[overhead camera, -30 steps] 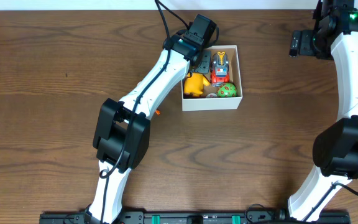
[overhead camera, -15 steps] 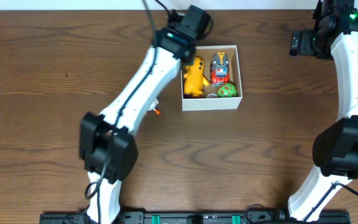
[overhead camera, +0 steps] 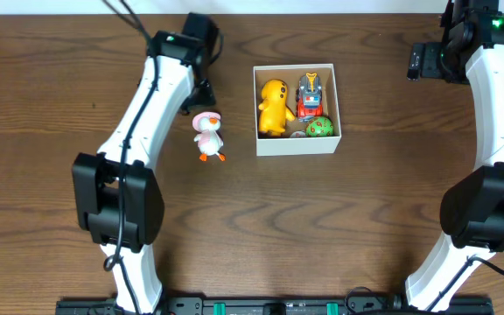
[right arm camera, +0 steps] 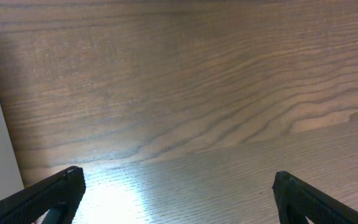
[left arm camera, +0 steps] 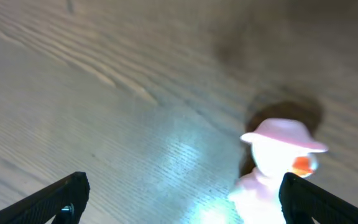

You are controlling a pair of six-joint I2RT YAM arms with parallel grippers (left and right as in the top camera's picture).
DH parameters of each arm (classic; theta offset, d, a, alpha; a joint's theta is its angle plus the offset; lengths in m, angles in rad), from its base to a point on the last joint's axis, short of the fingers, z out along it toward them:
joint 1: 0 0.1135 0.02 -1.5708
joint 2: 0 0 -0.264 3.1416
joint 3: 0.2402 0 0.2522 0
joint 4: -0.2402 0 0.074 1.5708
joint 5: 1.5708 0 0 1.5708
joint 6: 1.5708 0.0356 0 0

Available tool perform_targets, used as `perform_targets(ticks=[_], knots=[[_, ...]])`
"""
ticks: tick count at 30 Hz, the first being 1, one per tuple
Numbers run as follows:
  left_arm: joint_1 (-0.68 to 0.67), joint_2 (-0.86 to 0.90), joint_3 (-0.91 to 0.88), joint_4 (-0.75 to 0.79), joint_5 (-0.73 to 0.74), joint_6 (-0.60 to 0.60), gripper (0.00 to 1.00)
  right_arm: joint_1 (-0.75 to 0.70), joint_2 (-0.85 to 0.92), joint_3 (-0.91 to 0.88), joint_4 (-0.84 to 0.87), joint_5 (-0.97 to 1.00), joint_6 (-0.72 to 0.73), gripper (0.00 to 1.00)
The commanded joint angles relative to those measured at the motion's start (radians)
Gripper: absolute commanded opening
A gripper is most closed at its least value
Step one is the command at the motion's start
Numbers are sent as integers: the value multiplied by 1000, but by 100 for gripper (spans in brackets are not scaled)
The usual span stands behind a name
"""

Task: Pack container
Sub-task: 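Move the left gripper to the white duck and grasp it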

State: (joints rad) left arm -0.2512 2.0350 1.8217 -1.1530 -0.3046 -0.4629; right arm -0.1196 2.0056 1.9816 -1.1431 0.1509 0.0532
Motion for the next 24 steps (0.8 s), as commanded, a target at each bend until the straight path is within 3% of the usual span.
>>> perform_targets(ticks=[1, 5, 13, 18, 22, 24], knots=[[40, 15, -68, 36, 175, 97, 98, -6, -5, 17, -1, 6, 17, 99], [67, 15, -153, 101, 337, 227, 98, -6, -5, 17, -1, 6, 17, 99], [55, 16, -226, 126, 362, 356, 98, -7, -5, 17, -1, 6, 17, 99], [53, 16, -254, 189, 515, 407, 98, -7, -5, 17, -1, 6, 17, 99], [53, 21, -268, 210, 525, 407, 84, -7, -5, 17, -1, 6, 17, 99], [53, 27, -275, 211, 525, 407, 82, -7, -5, 17, -1, 6, 17, 99]])
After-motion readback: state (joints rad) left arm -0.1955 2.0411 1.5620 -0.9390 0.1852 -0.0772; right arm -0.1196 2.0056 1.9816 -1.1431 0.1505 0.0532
